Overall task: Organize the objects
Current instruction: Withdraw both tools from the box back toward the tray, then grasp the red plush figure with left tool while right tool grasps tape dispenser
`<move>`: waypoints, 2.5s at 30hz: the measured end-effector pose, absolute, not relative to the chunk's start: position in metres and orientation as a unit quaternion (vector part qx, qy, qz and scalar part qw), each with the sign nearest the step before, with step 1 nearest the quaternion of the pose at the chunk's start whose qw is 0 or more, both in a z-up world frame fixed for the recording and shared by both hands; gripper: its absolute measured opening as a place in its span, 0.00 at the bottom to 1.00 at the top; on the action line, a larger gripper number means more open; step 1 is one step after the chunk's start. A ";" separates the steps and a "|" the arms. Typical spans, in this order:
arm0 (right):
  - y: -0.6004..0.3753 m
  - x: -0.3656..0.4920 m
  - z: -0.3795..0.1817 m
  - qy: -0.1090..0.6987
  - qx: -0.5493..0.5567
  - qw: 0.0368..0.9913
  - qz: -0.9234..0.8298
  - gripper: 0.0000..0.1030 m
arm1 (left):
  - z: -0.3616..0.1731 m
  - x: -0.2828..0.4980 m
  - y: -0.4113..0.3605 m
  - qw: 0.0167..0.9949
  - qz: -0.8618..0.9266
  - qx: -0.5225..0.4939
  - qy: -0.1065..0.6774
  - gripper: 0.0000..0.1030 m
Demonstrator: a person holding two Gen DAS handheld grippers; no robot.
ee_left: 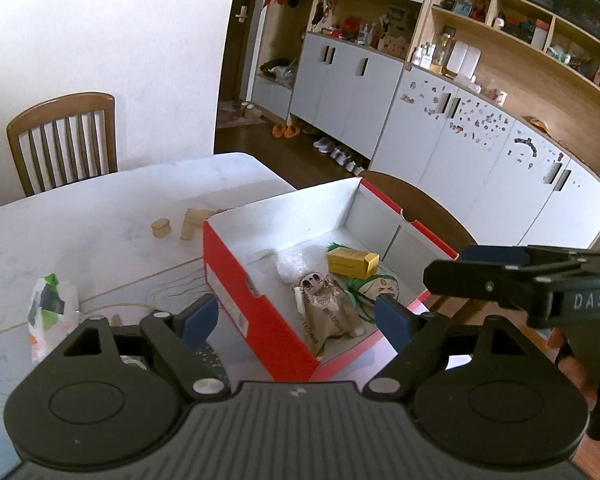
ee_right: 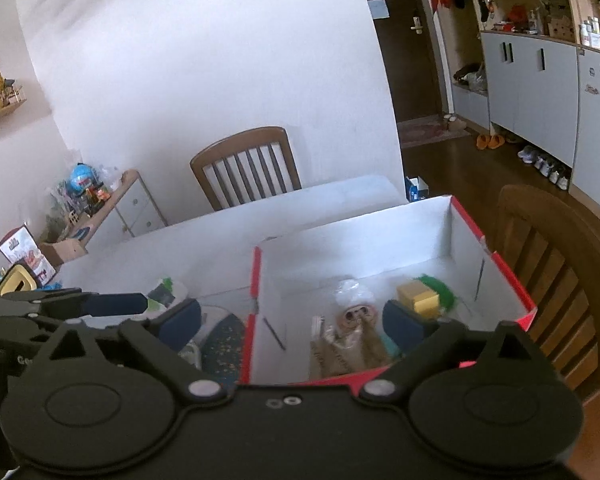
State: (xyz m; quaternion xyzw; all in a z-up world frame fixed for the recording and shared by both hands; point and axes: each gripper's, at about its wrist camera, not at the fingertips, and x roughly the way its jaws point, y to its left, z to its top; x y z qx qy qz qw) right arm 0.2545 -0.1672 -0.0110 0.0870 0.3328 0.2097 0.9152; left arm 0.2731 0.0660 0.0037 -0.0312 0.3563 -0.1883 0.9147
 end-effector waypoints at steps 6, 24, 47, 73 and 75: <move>-0.141 0.239 -0.011 0.324 0.072 0.921 0.205 0.99 | 0.002 0.263 0.095 0.922 -0.190 -0.039 0.335 0.98; -0.056 0.231 -0.024 0.339 0.047 0.911 0.228 0.99 | -0.021 0.258 0.186 0.934 -0.136 -0.054 0.327 1.00; 0.026 0.277 -0.082 0.408 -0.040 0.878 0.246 0.96 | -0.106 0.261 0.274 0.923 -0.060 -0.057 0.377 1.00; 0.078 0.324 -0.150 0.505 -0.044 0.830 0.233 0.71 | -0.157 0.280 0.260 0.903 -0.098 -0.085 0.409 0.85; 0.081 0.326 -0.154 0.513 -0.040 0.825 0.233 0.67 | -0.159 0.282 0.261 0.900 -0.098 -0.093 0.414 0.83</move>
